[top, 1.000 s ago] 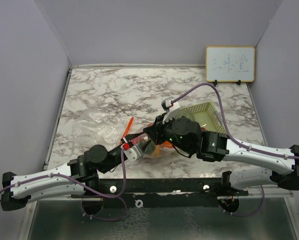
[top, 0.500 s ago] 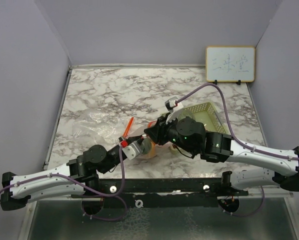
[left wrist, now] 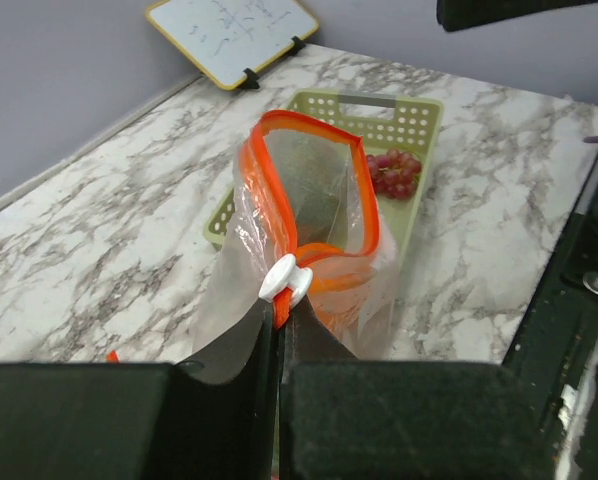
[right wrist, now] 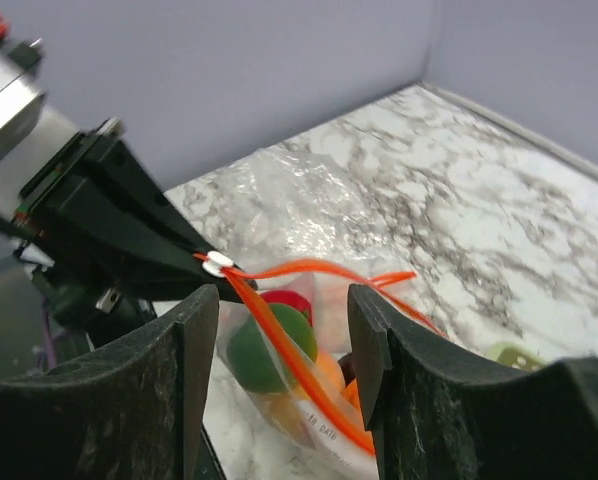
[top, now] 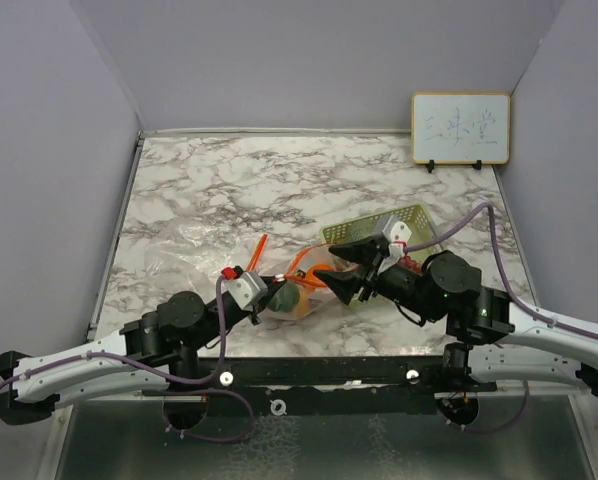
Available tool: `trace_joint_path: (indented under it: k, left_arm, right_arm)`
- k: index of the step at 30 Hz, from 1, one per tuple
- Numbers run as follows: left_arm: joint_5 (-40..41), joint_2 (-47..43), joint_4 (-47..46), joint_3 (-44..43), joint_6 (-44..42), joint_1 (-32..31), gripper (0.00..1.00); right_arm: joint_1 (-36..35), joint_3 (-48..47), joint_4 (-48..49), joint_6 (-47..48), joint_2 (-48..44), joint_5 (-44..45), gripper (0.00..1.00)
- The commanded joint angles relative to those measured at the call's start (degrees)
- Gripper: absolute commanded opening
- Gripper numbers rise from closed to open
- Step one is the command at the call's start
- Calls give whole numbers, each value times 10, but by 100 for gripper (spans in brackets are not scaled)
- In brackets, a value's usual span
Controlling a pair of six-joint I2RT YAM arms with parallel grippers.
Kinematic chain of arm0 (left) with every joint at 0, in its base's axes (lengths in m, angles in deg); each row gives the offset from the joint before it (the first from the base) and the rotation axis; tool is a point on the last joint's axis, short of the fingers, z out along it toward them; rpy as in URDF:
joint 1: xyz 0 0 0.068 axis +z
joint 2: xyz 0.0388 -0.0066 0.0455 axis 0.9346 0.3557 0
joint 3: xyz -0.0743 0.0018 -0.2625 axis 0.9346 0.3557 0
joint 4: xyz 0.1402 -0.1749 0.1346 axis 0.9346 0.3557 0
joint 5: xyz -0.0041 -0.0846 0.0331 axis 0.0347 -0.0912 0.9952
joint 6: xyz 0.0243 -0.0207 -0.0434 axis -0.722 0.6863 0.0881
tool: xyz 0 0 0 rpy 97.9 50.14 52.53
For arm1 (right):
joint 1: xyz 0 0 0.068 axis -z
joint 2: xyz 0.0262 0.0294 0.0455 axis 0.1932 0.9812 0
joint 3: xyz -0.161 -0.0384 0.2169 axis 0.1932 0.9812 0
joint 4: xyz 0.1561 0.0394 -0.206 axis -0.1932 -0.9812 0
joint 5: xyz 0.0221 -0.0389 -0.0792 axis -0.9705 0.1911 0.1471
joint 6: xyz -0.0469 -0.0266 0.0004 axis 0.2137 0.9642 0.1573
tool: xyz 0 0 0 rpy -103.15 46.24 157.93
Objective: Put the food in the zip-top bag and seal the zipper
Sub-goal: Zip the zipper food storage bag at the center of the board.
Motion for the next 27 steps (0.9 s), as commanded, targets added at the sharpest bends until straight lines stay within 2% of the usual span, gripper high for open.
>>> trace_joint_path:
  k: [1, 6, 10, 16, 27]
  left_arm:
    - [-78, -35, 77, -54, 49, 0, 0]
    - [-80, -68, 95, -52, 53, 0, 0]
    - [-78, -91, 95, -46, 51, 0, 0]
    - [-81, -95, 99, -44, 47, 0, 0]
    - [-110, -77, 101, -46, 46, 0, 0]
  right_arm:
    - [-1, 9, 61, 238, 12, -228, 54]
    - [-2, -42, 41, 303, 94, -294, 50]
    - [-1, -63, 49, 321, 145, -288, 45]
    - [-1, -65, 72, 337, 157, -325, 43]
    - [0, -87, 72, 362, 174, -341, 39]
